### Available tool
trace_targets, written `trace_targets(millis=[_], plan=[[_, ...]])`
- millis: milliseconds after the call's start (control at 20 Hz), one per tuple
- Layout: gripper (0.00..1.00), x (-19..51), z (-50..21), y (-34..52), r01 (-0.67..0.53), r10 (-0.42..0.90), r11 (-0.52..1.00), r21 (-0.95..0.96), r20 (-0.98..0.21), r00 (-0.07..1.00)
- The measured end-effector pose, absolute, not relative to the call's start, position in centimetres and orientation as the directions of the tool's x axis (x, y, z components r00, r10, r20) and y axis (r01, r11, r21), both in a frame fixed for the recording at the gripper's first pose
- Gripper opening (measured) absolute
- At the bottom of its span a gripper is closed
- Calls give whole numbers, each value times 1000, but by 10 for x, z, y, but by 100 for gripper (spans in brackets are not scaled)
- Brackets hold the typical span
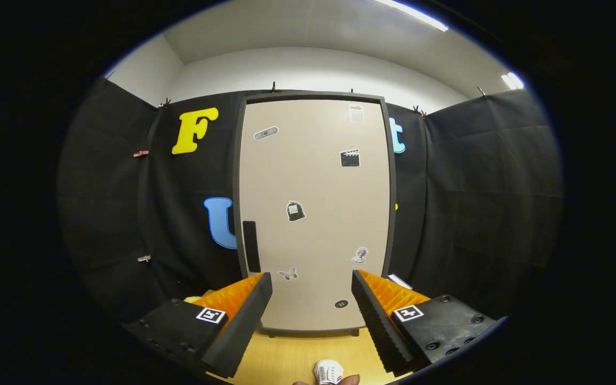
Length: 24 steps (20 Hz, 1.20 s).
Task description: Open the shoe cabinet door, grab the shoes and put them into the shoe cabinet, then close the shoe cabinet door.
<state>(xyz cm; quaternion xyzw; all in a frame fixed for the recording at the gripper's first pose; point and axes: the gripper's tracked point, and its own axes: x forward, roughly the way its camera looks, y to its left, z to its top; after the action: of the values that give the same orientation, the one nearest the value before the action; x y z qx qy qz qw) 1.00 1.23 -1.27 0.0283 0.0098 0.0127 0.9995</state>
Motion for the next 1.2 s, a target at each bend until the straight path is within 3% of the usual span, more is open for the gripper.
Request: trace_targets(millis=[450, 1050, 1200], plan=[[98, 74, -9, 95, -98, 96, 994, 48, 31, 995], [98, 188, -47, 155, -103, 107, 990, 98, -35, 994], [88, 210, -60, 159, -93, 97, 993, 79, -48, 994]])
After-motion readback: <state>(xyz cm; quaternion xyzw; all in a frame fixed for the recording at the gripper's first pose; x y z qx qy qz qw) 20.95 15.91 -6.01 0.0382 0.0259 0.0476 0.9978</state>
